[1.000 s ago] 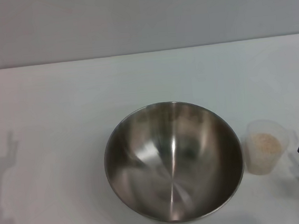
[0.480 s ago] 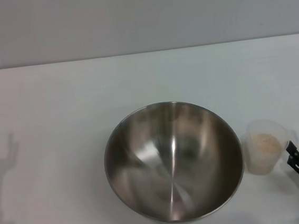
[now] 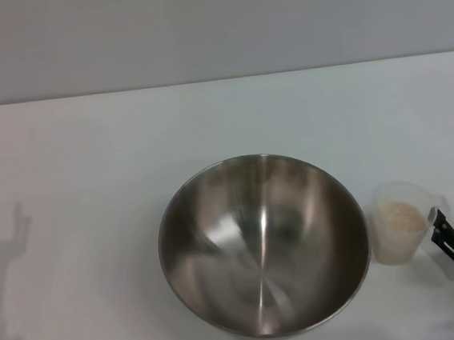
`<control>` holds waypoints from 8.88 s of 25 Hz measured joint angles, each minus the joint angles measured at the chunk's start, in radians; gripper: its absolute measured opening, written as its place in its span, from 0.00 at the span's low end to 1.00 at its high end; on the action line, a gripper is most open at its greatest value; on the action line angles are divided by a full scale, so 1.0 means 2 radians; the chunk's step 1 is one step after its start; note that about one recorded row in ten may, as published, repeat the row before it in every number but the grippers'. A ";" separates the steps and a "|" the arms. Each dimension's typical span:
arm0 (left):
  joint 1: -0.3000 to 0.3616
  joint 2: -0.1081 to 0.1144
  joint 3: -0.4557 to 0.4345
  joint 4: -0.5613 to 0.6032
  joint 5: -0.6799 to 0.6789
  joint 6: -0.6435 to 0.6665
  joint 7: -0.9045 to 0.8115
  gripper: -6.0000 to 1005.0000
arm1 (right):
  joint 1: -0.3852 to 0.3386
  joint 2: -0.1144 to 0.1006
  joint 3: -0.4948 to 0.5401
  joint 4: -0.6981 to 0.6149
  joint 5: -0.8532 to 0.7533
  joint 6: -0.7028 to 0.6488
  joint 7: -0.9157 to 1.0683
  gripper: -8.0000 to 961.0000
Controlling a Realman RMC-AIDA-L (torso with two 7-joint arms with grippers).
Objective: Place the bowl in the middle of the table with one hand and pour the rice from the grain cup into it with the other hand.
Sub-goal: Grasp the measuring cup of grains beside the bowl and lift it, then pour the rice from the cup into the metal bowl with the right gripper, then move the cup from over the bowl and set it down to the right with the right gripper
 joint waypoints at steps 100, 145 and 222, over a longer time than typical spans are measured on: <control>-0.017 -0.002 0.026 0.031 -0.003 -0.002 -0.008 0.80 | 0.068 0.003 0.001 0.194 -0.124 -0.088 -1.018 0.06; -0.018 -0.001 0.029 0.032 -0.003 -0.001 -0.011 0.81 | 0.050 0.001 0.041 0.251 -0.149 -0.162 -0.750 0.11; -0.026 -0.002 0.037 0.033 -0.003 -0.003 -0.011 0.81 | 0.115 0.000 0.100 -0.004 -0.089 0.120 -0.002 0.19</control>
